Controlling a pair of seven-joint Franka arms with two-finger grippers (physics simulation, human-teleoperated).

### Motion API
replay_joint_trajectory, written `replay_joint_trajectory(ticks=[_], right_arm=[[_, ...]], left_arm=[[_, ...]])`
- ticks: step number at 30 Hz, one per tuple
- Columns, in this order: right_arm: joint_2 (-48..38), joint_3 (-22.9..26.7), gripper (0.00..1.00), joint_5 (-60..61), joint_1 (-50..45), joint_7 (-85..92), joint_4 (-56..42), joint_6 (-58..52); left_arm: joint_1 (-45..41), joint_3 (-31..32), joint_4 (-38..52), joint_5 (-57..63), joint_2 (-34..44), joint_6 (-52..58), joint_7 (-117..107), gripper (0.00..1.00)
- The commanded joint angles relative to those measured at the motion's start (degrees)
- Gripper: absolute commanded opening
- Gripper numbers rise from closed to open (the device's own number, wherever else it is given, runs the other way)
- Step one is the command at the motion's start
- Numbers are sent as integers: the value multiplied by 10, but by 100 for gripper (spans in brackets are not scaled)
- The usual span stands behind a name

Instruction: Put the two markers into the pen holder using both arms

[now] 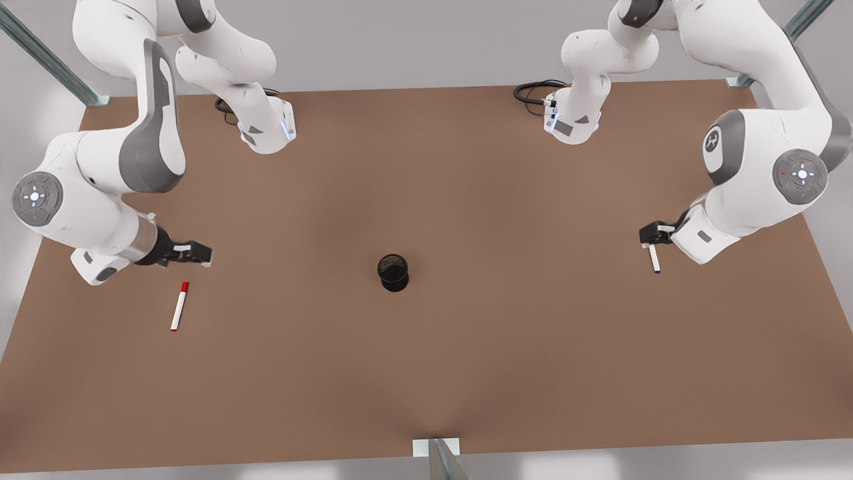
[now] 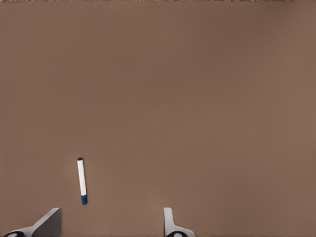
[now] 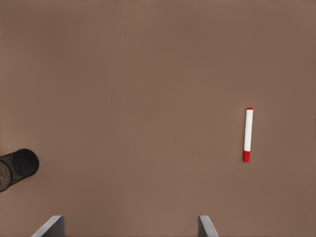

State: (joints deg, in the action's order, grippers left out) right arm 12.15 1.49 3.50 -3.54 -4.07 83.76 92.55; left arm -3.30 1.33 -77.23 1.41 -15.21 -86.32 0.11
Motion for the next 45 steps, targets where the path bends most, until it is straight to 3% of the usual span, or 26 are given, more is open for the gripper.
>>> replay_joint_trajectory(ticks=[1, 4, 9, 18, 24, 28, 33, 41, 42, 45], right_arm=[[1, 0, 100, -5, 0, -2, -1, 62], [2, 0, 100, -5, 2, 0, -1, 64], [2, 0, 100, -5, 3, -1, -1, 64], [103, 1, 100, -18, 6, -2, -2, 199], [189, 1, 100, -20, 7, -1, -2, 264], [238, 1, 100, -16, 43, 43, 6, 296], [241, 1, 100, -16, 69, 83, 16, 296], [242, 2, 100, -17, 93, 122, 13, 306], [242, 1, 100, -16, 96, 124, 13, 306], [260, 1, 100, -16, 111, 151, 13, 340]], left_arm=[[3, 0, 1, 1, -3, -23, 12, 100], [54, -4, -15, -7, -60, -69, 36, 100], [136, -5, -263, -7, -42, -340, 147, 100], [196, -5, -407, -8, -56, -549, 240, 100], [196, -5, -428, -6, -86, -596, 259, 100], [204, -5, -444, -6, -90, -602, 259, 90], [211, -5, -454, -6, -97, -605, 259, 79], [225, -5, -456, -7, -130, -639, 254, 74], [225, -5, -455, -7, -130, -639, 254, 72], [225, -5, -456, -7, -129, -639, 254, 52]])
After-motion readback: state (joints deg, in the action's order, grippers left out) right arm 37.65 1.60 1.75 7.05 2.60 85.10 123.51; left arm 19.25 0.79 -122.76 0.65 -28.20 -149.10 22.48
